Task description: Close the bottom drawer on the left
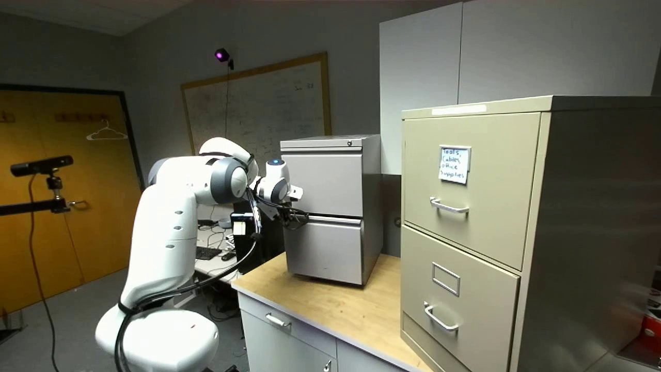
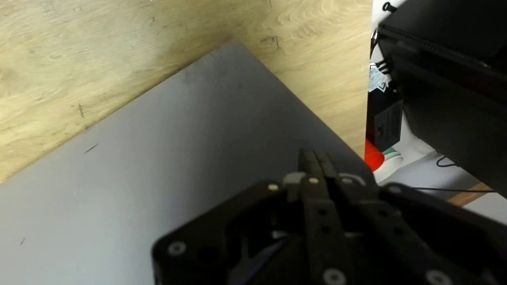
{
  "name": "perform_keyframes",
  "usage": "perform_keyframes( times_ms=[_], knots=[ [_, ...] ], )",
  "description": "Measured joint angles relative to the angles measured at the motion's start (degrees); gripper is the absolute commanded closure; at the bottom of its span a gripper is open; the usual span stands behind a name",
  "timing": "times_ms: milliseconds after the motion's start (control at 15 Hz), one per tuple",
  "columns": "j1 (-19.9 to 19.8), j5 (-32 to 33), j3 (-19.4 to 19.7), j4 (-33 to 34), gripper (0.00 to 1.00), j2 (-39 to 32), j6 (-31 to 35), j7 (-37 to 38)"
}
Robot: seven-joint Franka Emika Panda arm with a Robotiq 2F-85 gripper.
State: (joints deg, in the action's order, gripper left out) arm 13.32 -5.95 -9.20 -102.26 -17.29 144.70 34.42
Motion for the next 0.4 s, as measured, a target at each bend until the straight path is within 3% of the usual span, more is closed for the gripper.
perform_keyframes(
  times_ms=[400],
  knots=[
    [2.21,0.01,2.46,9.78,1.0,-6.72,-2.19,3.16]
  ],
)
